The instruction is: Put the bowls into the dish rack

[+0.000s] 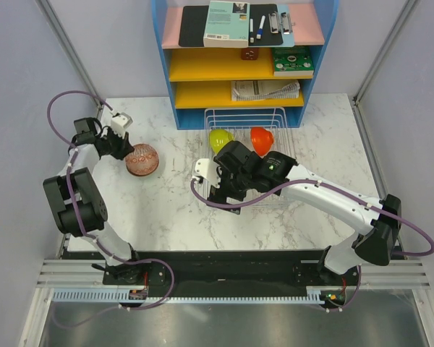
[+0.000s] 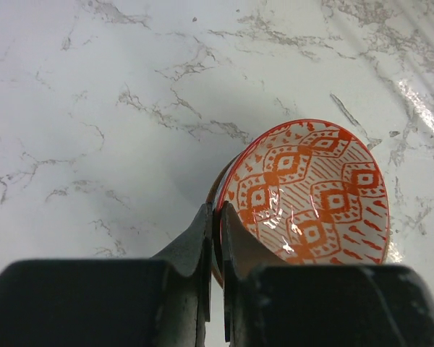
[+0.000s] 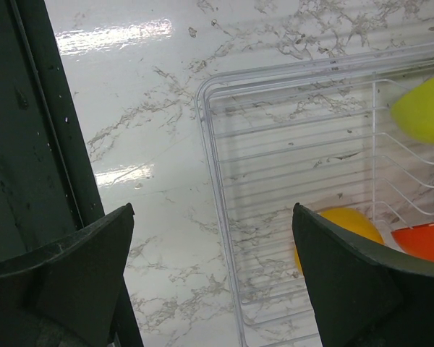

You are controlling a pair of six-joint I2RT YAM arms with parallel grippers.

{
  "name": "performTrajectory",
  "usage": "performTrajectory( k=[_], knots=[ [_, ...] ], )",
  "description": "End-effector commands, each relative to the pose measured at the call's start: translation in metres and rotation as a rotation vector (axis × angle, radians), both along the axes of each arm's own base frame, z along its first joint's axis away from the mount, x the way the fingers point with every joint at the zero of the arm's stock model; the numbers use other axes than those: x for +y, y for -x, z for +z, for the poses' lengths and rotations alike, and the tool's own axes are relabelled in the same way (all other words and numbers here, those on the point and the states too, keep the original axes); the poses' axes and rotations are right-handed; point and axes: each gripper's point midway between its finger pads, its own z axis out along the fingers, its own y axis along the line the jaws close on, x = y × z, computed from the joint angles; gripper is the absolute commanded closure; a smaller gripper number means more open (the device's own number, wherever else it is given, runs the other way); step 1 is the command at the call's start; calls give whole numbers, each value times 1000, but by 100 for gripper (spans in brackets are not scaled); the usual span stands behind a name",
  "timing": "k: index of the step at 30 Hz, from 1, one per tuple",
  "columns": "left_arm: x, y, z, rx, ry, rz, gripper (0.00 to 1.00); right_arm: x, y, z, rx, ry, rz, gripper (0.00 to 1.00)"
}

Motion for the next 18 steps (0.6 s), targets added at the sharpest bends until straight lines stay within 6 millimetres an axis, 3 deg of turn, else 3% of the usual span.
performTrajectory(
  k=[1, 5, 10, 15, 18],
  knots=[
    [-9, 7, 49, -107, 14, 3, 98, 10, -6, 19, -24, -59, -17, 2],
    [-17, 18, 78, -159, 34, 6, 98, 13, -15, 24, -52, -79, -58, 3],
    [-33, 32, 104, -205, 97, -19, 98, 24, -40, 45, -105, -171, -184, 3],
    [-69, 53, 141, -253, 227, -144, 98, 25, -71, 75, 13, -347, -280, 2],
    [-99, 64, 151, -255, 262, -222, 98, 21, -86, 93, 135, -470, -303, 2]
  ],
)
